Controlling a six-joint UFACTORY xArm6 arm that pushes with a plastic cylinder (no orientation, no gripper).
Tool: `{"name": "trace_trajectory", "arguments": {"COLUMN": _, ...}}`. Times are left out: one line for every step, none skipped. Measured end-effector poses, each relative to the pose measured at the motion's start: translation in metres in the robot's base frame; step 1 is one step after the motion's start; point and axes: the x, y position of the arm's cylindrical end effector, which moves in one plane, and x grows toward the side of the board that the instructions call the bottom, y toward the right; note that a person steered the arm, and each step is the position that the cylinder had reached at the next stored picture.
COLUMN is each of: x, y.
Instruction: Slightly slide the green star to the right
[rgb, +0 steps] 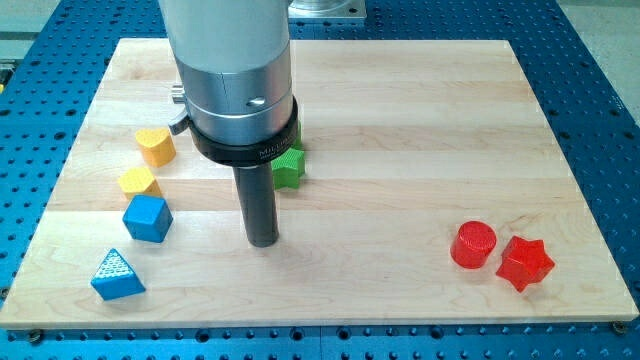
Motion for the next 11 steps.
{"name": "trace_trajectory", "arguments": {"x": 0.000, "y": -0.052}}
{"name": "trace_trajectory", "arguments": {"x": -0.002, "y": -0.094}}
{"name": "trace_trajectory", "arguments": {"x": -0.014, "y": -0.051}}
{"name": "trace_trajectory", "arguments": {"x": -0.049, "y": -0.026}}
{"name": "trace_trajectory", "arguments": {"x": -0.085, "y": -0.008}}
{"name": "trace_trajectory", "arguments": {"x": -0.089, "y": 0.040}}
{"name": "trace_trajectory", "arguments": {"x": -0.096, "y": 0.082}}
{"name": "trace_trajectory", "arguments": {"x": -0.129, "y": 0.083}}
{"name": "trace_trajectory", "arguments": {"x": -0.114, "y": 0.135}}
{"name": "trace_trajectory", "arguments": {"x": -0.068, "y": 0.174}}
{"name": "trace_trajectory", "arguments": {"x": -0.086, "y": 0.168}}
